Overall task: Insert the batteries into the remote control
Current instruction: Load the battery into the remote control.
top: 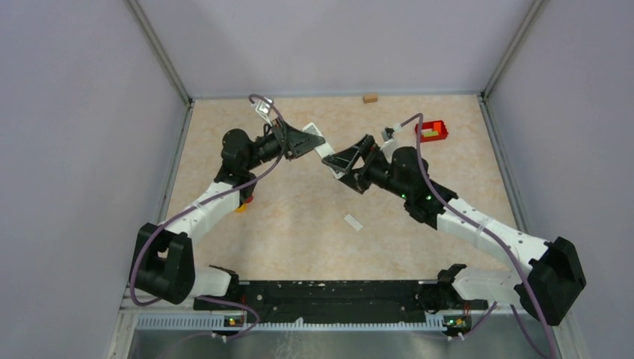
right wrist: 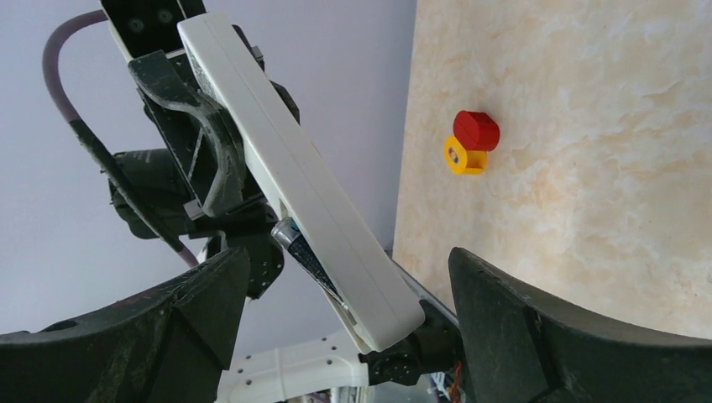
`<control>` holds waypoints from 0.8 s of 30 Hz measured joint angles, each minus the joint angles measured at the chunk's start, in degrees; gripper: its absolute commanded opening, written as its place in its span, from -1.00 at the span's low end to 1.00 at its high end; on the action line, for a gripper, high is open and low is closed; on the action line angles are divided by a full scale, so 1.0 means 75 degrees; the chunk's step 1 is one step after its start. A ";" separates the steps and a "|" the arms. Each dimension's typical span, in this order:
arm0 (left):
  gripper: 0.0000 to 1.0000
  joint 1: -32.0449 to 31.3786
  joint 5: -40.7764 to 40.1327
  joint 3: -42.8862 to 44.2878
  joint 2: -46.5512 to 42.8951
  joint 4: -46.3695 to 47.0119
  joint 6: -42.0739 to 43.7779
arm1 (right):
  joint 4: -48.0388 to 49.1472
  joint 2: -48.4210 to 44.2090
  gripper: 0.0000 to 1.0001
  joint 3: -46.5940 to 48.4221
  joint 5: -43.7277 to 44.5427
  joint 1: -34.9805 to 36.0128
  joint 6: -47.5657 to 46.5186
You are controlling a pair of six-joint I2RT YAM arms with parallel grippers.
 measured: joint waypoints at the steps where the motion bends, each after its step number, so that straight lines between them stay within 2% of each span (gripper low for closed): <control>1: -1.00 0.0000 0.0000 -0.0023 0.0000 0.0044 0.0000 | 0.0087 0.0000 0.76 -0.0055 -0.0012 0.0000 0.0064; 8: -1.00 0.0000 0.0041 -0.0303 0.0000 0.0414 -0.0026 | 0.0906 0.0009 0.74 -0.0251 -0.0117 -0.0041 0.0501; 24: -1.00 0.0029 0.0114 -0.0425 -0.0125 0.0600 0.0067 | 0.1743 0.0402 -0.05 -0.0647 -0.0469 -0.0085 0.1049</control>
